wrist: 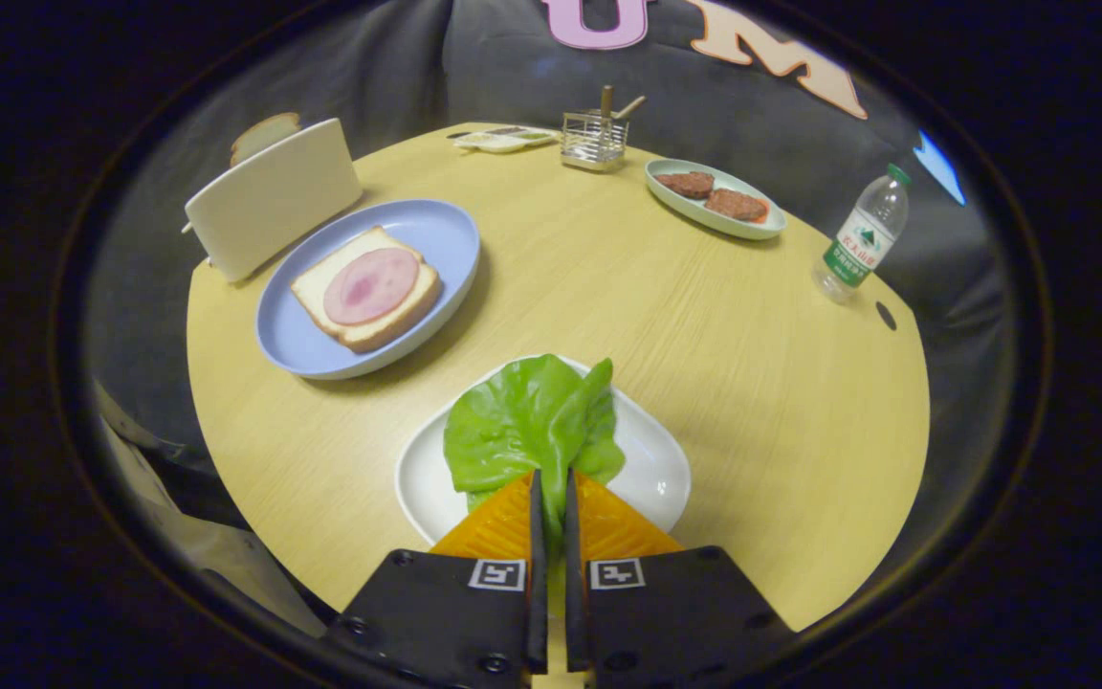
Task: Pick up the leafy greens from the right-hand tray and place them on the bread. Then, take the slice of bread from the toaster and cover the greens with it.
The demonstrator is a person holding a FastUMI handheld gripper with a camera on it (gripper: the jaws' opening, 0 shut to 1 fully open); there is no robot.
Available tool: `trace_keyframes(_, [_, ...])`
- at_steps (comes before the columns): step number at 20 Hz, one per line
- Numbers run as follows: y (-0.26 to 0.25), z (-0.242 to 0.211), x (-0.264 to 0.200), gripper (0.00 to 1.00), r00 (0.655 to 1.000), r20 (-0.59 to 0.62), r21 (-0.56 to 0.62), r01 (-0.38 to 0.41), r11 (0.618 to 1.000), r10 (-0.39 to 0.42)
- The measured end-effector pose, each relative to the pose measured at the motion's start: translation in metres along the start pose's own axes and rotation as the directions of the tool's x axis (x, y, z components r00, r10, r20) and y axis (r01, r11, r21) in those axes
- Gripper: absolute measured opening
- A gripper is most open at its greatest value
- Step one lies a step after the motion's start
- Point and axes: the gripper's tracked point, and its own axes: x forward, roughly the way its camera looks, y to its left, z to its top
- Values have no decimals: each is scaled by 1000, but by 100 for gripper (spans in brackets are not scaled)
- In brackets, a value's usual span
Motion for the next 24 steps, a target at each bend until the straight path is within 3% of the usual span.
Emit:
trace_keyframes(13, [55, 85, -49, 11, 989, 140, -96, -40, 995, 54])
trace_keyframes(24, [118, 128, -32, 11, 981, 154, -199, -89, 976, 121])
